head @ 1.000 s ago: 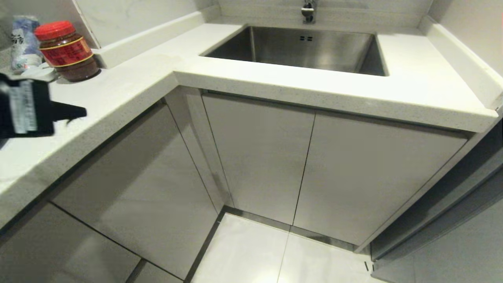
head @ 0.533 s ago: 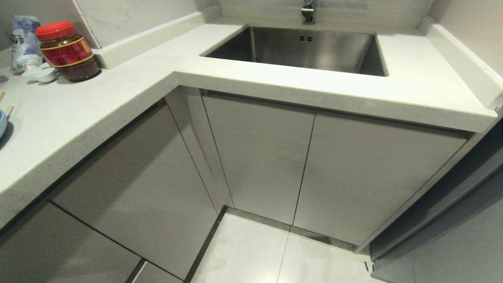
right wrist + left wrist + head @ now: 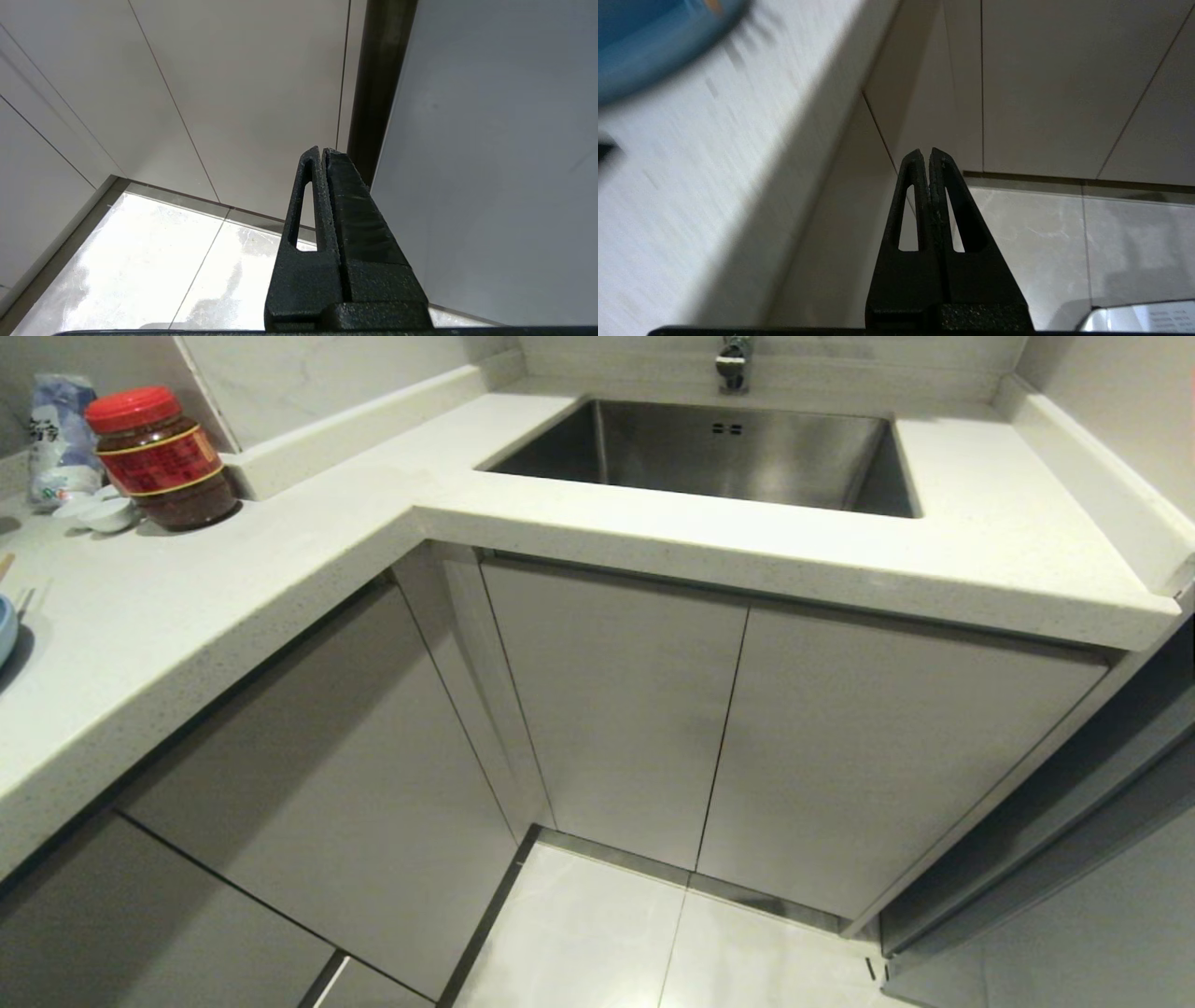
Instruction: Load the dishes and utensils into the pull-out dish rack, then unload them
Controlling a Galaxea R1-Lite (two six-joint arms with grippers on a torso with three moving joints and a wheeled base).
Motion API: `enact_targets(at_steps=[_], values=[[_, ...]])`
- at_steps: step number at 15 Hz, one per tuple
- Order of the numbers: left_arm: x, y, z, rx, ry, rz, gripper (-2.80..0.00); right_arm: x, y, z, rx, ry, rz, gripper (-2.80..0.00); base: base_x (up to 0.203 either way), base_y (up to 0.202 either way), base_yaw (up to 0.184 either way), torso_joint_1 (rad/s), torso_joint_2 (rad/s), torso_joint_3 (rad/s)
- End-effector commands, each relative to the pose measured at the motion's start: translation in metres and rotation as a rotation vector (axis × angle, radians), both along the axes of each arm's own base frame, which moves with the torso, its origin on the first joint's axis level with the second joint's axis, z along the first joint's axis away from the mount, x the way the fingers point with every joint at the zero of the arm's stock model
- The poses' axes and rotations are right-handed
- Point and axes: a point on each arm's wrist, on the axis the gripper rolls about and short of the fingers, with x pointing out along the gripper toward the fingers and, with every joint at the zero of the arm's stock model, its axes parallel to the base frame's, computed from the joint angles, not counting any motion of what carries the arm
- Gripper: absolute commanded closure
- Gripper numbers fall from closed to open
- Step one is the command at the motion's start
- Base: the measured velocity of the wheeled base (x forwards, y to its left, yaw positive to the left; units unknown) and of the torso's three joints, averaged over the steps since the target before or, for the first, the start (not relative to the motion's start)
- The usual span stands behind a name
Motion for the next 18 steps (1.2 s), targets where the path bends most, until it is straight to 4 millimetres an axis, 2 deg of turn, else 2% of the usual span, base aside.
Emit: enact_targets(at_steps=[1,3,5,6,7,9,18], values=[[-0.009,0.0,-0.05,-0.053,-0.031,0.008,0.0,0.002,0.0,-0.007,0.0,0.024,0.0,0.0,0.0,0.0,0.0,0.0,0.0,0.0],[0.006,-0.001,-0.071,-0.142,-0.038,0.011,0.0,0.002,0.0,-0.007,0.0,0.024,0.0,0.0,0.0,0.0,0.0,0.0,0.0,0.0],[0.02,-0.001,-0.096,-0.141,-0.022,0.012,0.0,0.002,0.0,-0.007,0.0,0.024,0.0,0.0,0.0,0.0,0.0,0.0,0.0,0.0],[0.025,-0.001,-0.102,-0.139,-0.066,0.0,0.0,0.002,0.0,-0.007,0.0,0.024,0.0,0.0,0.0,0.0,0.0,0.0,0.0,0.0],[0.026,-0.001,-0.103,-0.149,-0.091,-0.013,0.0,0.002,0.0,-0.007,0.0,0.025,0.0,0.0,0.0,0.0,0.0,0.0,0.0,0.0],[0.026,-0.001,-0.112,-0.166,0.006,-0.024,0.0,0.002,0.0,-0.007,0.0,0.024,0.0,0.0,0.0,0.0,0.0,0.0,0.0,0.0],[0.026,-0.001,-0.11,-0.228,-0.013,-0.025,0.0,0.002,0.0,-0.007,0.0,0.024,0.0,0.0,0.0,0.0,0.0,0.0,0.0,0.0]])
